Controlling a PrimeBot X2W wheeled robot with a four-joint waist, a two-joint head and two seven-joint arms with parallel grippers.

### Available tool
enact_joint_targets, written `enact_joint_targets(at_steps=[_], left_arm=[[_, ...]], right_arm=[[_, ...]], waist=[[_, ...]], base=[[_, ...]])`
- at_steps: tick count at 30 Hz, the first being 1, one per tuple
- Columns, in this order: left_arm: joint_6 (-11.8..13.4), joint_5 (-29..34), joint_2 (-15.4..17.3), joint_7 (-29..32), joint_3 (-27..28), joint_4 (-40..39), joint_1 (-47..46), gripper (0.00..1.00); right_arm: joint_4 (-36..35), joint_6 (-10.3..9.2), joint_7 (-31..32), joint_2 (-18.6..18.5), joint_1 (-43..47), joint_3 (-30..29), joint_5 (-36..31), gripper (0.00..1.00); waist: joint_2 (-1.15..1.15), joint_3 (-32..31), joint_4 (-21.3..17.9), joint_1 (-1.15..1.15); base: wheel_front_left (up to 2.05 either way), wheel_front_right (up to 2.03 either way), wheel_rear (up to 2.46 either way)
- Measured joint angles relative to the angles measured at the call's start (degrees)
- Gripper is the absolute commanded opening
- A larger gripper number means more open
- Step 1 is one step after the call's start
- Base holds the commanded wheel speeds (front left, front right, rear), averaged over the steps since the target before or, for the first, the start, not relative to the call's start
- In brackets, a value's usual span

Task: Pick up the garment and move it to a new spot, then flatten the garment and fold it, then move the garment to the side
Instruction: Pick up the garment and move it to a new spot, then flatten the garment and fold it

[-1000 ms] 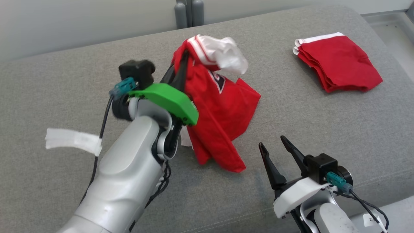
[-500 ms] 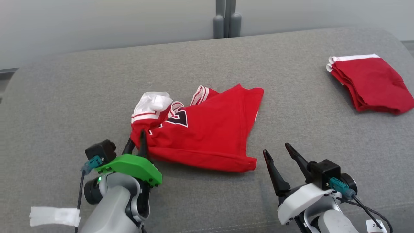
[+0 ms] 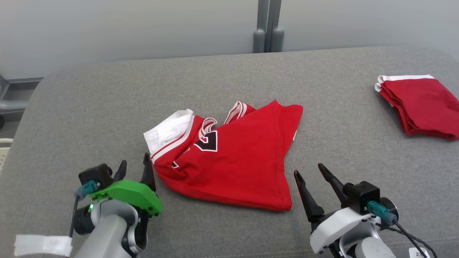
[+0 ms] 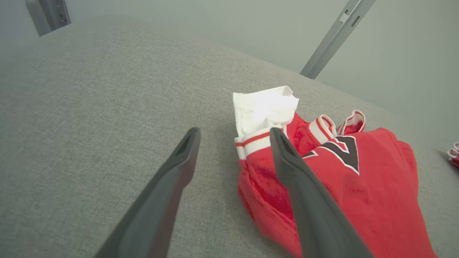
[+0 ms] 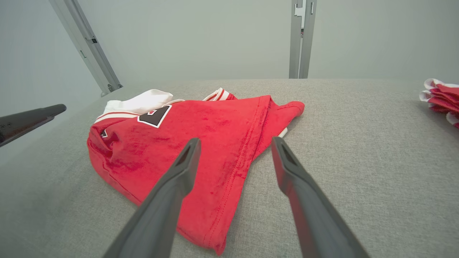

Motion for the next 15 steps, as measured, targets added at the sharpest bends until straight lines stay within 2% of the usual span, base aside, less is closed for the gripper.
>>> enact_joint_targets(at_steps=[5,11,15], left_arm=[[-0.09,3.30,3.92,6.78,-3.27,0.12,-6.71,1.00],[-2.60,8.22,7.67,17.64,-8.84,1.71,-16.84,1.00],[-4.59,10.71,8.48,24.50,-12.48,2.76,-22.73,1.00]], right_arm=[[-0.43,0.00,0.05,-0.01,0.02,-0.21,-0.01,1.00],[-1.01,0.00,0.09,-0.02,-1.12,0.14,-0.24,1.00],[-1.31,0.00,-0.01,-0.02,-1.78,0.09,-0.37,1.00]], waist=[[0.00,0.57,-1.54,0.00],[0.00,2.27,-4.15,0.00],[0.00,4.06,-6.13,0.00]], base=[[0.00,0.00,0.00],[0.00,0.00,0.00],[0.00,0.00,0.00]])
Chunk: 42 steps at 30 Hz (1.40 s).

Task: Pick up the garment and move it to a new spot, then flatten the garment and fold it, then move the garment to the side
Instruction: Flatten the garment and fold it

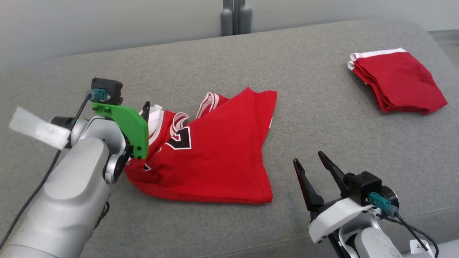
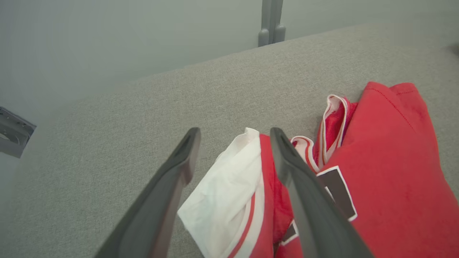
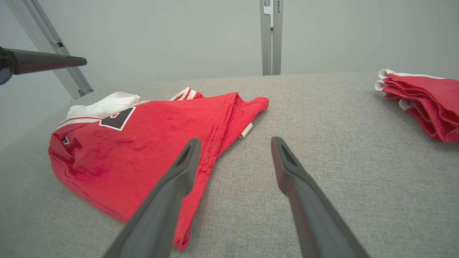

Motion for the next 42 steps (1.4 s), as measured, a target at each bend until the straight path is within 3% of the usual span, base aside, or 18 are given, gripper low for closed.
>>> enact_joint_targets(at_steps=[10,20,21,23,30,37,42], left_arm=[[-0.25,5.24,1.87,11.90,-5.83,5.15,-8.09,1.00],[1.30,5.28,2.46,17.80,-6.79,8.17,-9.28,1.00],[1.30,5.28,2.46,17.80,-6.79,8.17,-9.28,0.89],[2.15,5.28,2.52,17.49,-6.64,8.12,-9.29,0.00],[4.34,4.02,2.41,14.79,-4.85,7.65,-9.06,0.00],[8.93,-0.73,2.37,5.03,1.44,2.50,-2.79,0.00],[12.48,-2.50,4.85,-1.00,4.57,-4.13,5.41,0.00]], right_arm=[[-0.38,0.00,-1.64,-0.02,-1.82,-0.05,0.07,1.00],[0.18,0.00,-2.90,-0.01,-2.40,-0.52,0.31,1.00],[0.18,0.00,-2.90,-0.01,-2.40,-0.52,0.31,1.00],[0.36,0.00,-2.97,-0.02,-2.47,-0.53,0.42,1.00],[0.86,0.00,-3.28,-0.01,-2.81,-1.03,0.16,1.00],[0.42,0.00,-2.35,0.02,-2.11,-1.98,-1.05,1.00],[-0.56,0.00,-1.09,0.02,-0.25,-2.32,-2.05,1.00]], waist=[[0.00,5.11,-5.62,0.00],[0.00,9.22,-9.35,0.00],[0.00,9.22,-9.35,0.00],[0.00,9.60,-9.58,0.00],[0.00,9.14,-8.25,0.00],[0.00,6.93,-4.78,0.00],[0.00,4.77,-1.41,0.00]], base=[[0.00,0.00,0.00],[0.00,0.00,0.00],[0.00,0.00,0.00],[0.00,0.00,0.00],[0.00,0.00,0.00],[0.00,0.00,0.00],[0.00,0.00,0.00]])
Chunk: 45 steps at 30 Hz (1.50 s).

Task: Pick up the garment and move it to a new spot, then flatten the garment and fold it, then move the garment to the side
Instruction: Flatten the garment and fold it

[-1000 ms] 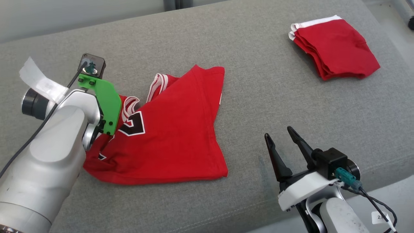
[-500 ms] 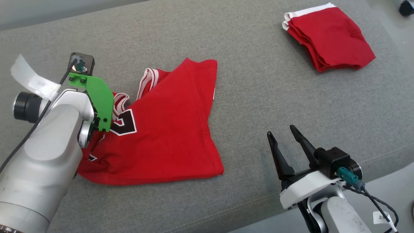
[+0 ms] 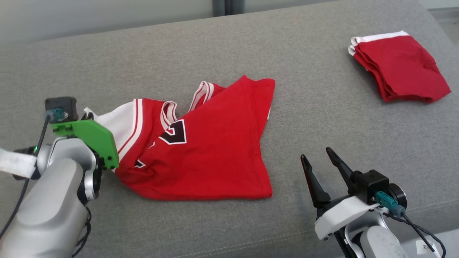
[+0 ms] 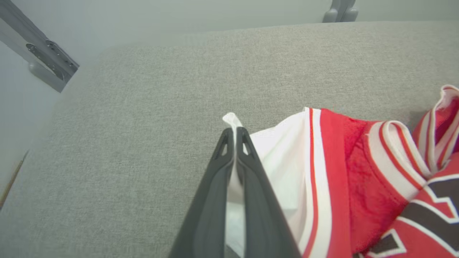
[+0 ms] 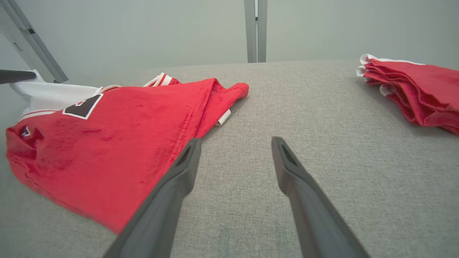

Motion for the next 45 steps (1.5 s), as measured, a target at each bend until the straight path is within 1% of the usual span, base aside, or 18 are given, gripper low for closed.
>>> enact_joint_targets(at_steps=[5,13,17,21,23,24,25,30,34,36,39,42,45], left_arm=[[3.37,-1.82,1.53,-1.49,2.14,-5.92,7.56,0.00],[8.99,-5.45,3.67,-1.70,5.84,-13.72,18.52,0.00],[10.54,-7.33,3.99,-2.25,7.43,-15.19,22.98,0.00],[10.95,-9.11,2.56,-3.89,8.78,-15.37,25.97,0.00],[10.21,-10.14,1.58,-4.42,8.78,-14.88,26.89,0.00],[9.83,-10.35,1.08,-5.09,8.81,-14.44,27.14,0.12],[9.24,-10.66,0.37,-6.26,9.11,-12.99,27.29,1.00],[6.98,-12.23,-1.20,-10.66,11.44,-7.43,27.31,1.00],[3.64,-13.86,-1.69,-15.11,13.65,-2.35,27.28,1.00],[1.36,-14.08,-1.82,-18.80,14.86,-0.07,27.18,1.00],[-2.89,-13.49,-1.77,-23.94,16.03,2.79,25.84,1.00],[-7.17,-11.25,-2.16,-25.43,18.82,3.13,24.66,1.00],[-10.10,-4.67,-3.77,-25.64,26.11,-1.87,24.53,1.00]], right_arm=[[-0.78,0.00,0.89,0.00,1.11,-0.08,-0.23,1.00],[-1.93,0.00,1.90,-0.01,2.69,-0.02,-0.47,1.00],[-2.49,0.00,2.19,0.01,2.78,-0.04,-0.54,1.00],[-2.80,0.00,2.19,0.01,2.80,-0.09,-0.54,1.00],[-2.82,0.00,2.19,0.00,2.79,-0.13,-0.53,1.00],[-2.86,0.00,2.19,0.00,2.79,-0.15,-0.53,1.00],[-2.86,0.00,2.19,0.00,2.77,-0.19,-0.53,1.00],[-2.74,0.00,2.09,-0.01,2.74,-0.71,-0.45,1.00],[-2.53,0.00,1.91,0.00,2.80,-1.11,-0.44,1.00],[-2.49,0.00,1.83,0.00,3.03,-1.64,-0.43,1.00],[-2.49,0.00,1.64,0.00,3.51,-2.50,-0.43,1.00],[-2.53,0.00,0.76,0.00,3.66,-3.54,0.19,1.00],[-2.37,0.00,-0.15,-0.03,3.80,-4.47,1.33,1.00]], waist=[[0.00,-2.27,2.42,0.00],[0.00,-5.40,5.61,0.00],[0.00,-6.10,6.70,0.00],[0.00,-5.97,7.01,0.00],[0.00,-5.82,7.00,0.00],[0.00,-5.72,6.99,0.00],[0.00,-5.57,6.90,0.00],[0.00,-5.70,6.70,0.00],[0.00,-6.14,6.68,0.00],[0.00,-6.50,6.76,0.00],[0.00,-6.87,7.07,0.00],[0.00,-7.36,7.49,0.00],[0.00,-7.86,8.02,0.00]], base=[[0.00,0.00,0.00],[0.00,0.00,0.00],[0.00,0.00,0.00],[0.00,0.00,0.00],[0.00,0.00,0.00],[0.00,0.00,0.00],[0.00,0.00,0.00],[0.00,0.00,0.00],[0.00,0.00,0.00],[0.00,0.00,0.00],[0.00,0.00,0.00],[0.00,0.00,0.00],[0.00,0.00,0.00]])
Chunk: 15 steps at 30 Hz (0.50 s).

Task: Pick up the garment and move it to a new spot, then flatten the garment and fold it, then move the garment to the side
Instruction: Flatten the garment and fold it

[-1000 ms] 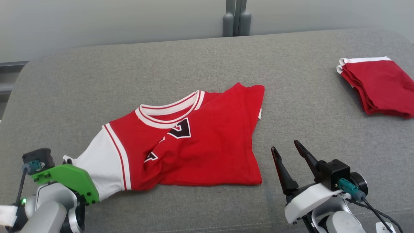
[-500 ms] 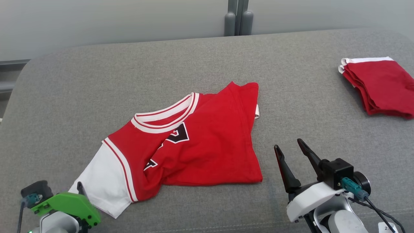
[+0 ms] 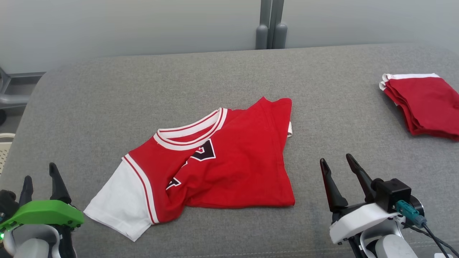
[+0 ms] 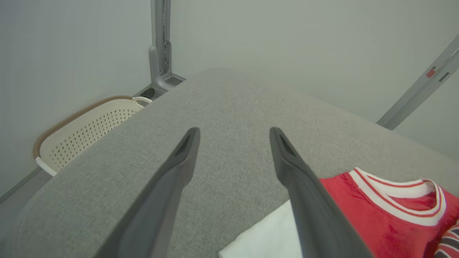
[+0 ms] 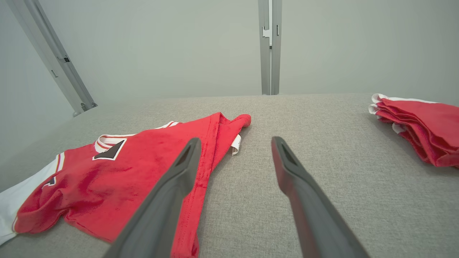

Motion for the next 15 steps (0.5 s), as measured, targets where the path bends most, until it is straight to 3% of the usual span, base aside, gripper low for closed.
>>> enact_joint_targets(at_steps=[7,10,15], left_arm=[[-7.92,15.02,-11.21,-0.12,12.57,-9.72,6.42,1.00],[-10.62,20.06,-13.97,-0.12,15.07,-11.76,8.33,1.00],[-12.09,24.53,-16.14,-0.13,15.70,-15.21,12.56,1.00]], right_arm=[[1.60,0.00,-3.21,0.03,1.05,-1.72,3.22,1.00],[2.32,0.00,-3.83,0.04,1.21,-2.05,3.30,1.00],[3.49,0.00,-4.52,0.04,2.54,-2.83,2.47,1.00]], waist=[[0.00,-2.10,0.81,0.00],[0.00,-2.90,1.20,0.00],[0.00,-4.10,1.68,0.00]], base=[[0.00,0.00,0.00],[0.00,0.00,0.00],[0.00,0.00,0.00]])
